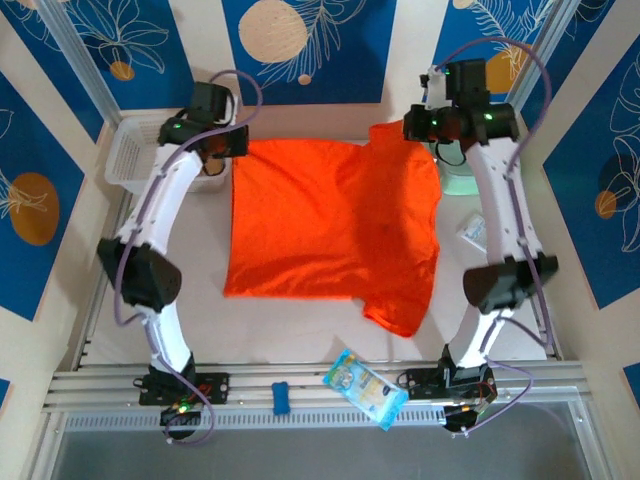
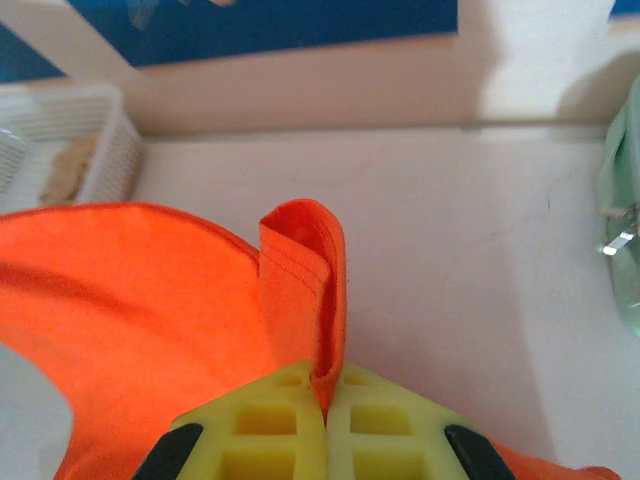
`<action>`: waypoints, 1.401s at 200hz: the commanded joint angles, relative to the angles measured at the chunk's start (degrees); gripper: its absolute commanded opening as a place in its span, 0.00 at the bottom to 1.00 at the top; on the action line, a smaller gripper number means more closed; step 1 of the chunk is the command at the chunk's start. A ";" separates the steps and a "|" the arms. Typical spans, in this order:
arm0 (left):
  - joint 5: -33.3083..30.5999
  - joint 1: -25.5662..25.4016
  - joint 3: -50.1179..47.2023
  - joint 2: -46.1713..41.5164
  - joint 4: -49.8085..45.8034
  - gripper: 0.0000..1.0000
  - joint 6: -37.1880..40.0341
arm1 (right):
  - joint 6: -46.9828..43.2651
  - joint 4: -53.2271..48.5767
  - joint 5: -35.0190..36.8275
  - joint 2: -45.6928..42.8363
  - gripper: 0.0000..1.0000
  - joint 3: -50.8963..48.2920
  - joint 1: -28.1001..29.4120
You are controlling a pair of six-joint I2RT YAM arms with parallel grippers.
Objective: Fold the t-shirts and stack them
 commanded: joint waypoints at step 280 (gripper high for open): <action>-2.60 -0.24 -4.21 -51.15 -7.34 0.00 6.72 | -6.27 -4.44 -5.74 -35.42 0.00 7.88 2.27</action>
